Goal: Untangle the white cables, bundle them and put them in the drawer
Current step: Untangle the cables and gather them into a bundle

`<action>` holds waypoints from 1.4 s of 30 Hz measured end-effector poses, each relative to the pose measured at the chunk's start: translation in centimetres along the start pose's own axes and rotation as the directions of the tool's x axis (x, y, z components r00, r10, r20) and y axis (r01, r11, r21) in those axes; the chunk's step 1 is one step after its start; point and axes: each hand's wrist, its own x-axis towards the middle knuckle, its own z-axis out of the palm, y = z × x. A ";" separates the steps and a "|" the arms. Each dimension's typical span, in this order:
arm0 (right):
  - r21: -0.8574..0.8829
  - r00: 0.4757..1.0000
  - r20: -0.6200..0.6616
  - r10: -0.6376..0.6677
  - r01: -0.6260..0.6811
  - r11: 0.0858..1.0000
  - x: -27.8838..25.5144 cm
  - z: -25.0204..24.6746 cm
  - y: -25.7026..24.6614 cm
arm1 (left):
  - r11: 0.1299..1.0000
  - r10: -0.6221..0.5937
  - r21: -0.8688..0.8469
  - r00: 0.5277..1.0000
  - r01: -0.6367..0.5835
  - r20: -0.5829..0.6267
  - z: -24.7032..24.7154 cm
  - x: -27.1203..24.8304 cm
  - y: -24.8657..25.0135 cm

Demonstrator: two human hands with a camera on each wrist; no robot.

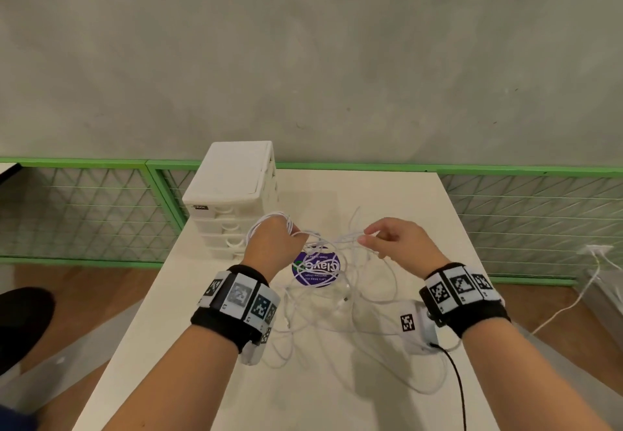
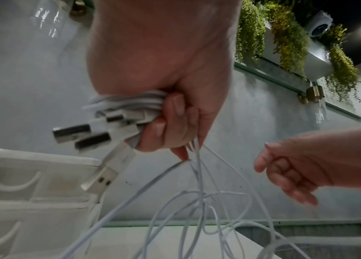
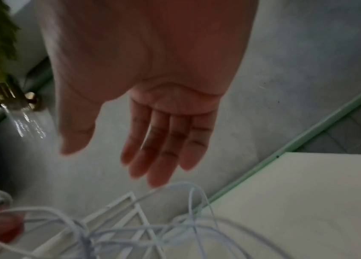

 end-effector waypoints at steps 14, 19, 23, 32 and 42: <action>-0.003 0.880 0.436 0.188 -0.208 0.978 -1.1 3.9 -0.9 | 0.990 0.062 -0.120 0.994 -0.072 -0.090 0.0 0.3 -1.2; 0.048 0.839 0.526 0.136 -0.189 0.981 -1.1 3.5 -1.3 | 0.979 0.016 -0.200 0.997 -0.030 -0.070 0.2 0.5 -1.4; 0.116 0.845 0.523 0.114 -0.203 0.972 -1.2 4.7 -1.2 | 0.968 0.050 -0.246 0.998 -0.056 -0.030 0.0 0.3 -0.3; 0.235 0.857 0.511 0.068 -0.216 0.948 -0.8 7.6 0.4 | 0.958 0.166 -0.263 0.970 -0.117 0.176 1.2 -1.1 2.3; 0.333 0.968 0.249 -0.035 -0.052 0.941 0.6 6.4 -0.3 | 0.955 -0.014 -0.269 0.927 0.123 0.374 3.7 -2.3 0.2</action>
